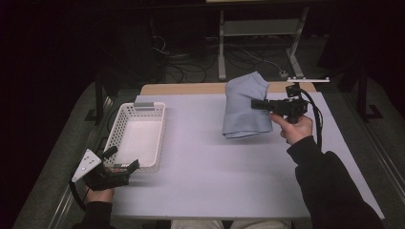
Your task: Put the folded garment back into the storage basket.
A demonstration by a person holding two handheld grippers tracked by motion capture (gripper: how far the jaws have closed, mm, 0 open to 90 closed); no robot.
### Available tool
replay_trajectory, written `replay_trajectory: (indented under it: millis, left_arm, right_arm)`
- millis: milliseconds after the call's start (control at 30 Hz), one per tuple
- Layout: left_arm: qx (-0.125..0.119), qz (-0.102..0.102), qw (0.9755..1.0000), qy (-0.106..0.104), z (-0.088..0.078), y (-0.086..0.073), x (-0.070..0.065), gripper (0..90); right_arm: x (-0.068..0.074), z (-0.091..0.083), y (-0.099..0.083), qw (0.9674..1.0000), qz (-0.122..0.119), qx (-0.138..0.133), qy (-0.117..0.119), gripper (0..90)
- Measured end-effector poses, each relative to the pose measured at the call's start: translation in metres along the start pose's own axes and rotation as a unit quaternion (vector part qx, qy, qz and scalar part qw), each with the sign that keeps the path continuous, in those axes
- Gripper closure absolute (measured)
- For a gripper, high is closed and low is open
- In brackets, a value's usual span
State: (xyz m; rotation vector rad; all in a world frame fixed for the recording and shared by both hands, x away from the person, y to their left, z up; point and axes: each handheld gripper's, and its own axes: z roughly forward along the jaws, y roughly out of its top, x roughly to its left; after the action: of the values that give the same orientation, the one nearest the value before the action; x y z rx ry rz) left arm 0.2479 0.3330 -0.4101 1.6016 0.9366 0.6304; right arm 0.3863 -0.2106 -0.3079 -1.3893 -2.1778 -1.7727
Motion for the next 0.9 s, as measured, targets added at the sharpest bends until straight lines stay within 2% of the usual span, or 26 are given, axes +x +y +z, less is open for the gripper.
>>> replay_trajectory:
  millis: [900]
  left_arm:
    - [-0.001,0.001,1.0000,-0.001,0.000,0.000,0.000,0.0]
  right_arm:
    - [0.022,0.032,0.015,0.9996,-0.012,0.015,0.019,73.5]
